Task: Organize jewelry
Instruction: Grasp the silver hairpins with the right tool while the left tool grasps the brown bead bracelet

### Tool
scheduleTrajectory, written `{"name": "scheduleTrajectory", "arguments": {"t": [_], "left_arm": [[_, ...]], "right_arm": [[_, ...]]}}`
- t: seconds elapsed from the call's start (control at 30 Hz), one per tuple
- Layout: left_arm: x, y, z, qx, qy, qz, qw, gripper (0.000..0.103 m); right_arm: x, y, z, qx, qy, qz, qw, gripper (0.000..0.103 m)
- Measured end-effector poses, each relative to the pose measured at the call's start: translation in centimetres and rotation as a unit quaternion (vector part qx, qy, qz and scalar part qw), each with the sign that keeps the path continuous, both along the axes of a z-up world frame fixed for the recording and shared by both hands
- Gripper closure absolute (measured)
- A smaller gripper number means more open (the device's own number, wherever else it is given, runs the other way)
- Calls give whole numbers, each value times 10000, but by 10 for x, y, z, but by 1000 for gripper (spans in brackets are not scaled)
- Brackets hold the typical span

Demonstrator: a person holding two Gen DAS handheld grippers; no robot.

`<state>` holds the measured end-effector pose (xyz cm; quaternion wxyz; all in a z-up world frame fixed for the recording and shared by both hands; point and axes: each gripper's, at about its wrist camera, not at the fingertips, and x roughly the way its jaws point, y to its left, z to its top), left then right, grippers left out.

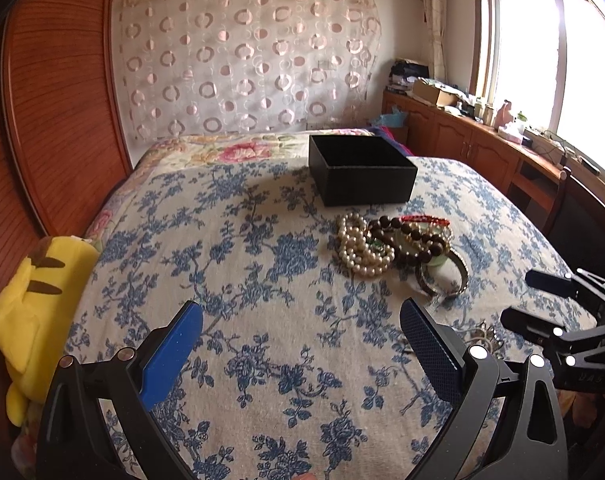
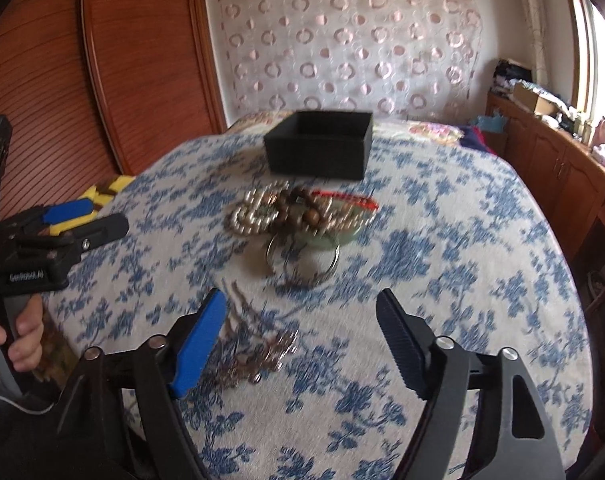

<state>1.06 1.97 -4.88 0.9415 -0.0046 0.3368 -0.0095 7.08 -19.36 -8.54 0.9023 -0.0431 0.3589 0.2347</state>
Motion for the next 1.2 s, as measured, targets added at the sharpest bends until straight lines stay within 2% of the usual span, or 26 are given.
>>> {"name": "scheduleTrajectory", "arguments": {"t": [0.37,0.5,0.67,0.7,0.73,1.0,1.07,1.13,1.2], "left_arm": [[2,-1,-10,-76,137,-96,9998,7],[4,-2,-13,-136,211,-123,9996,7],[12,-4,-20,-215,344,-224,9989,7],[14,-5,-21,-220,374,-244,9988,7],[15,-5,-23,-231,394,-262,9986,7],[23,-11,-28,-266,531,-362,9976,7],[26,-15,-28,-210,521,-413,9976,7],[31,-21,-26,-89,503,-500,9974,7],[36,-28,-24,40,463,-595,9971,7]], "right_arm": [[-1,12,-23,-28,602,297,9977,42],[2,16,-32,-36,814,365,9960,53],[4,13,-32,74,879,401,9953,63],[5,11,-32,123,884,392,9952,75],[6,9,-32,121,884,364,9953,81],[12,-21,-26,463,900,194,9947,85],[13,-26,-22,478,827,155,9953,87],[14,-31,-18,463,745,118,9961,95],[15,-36,-14,438,656,105,9968,95]]}}
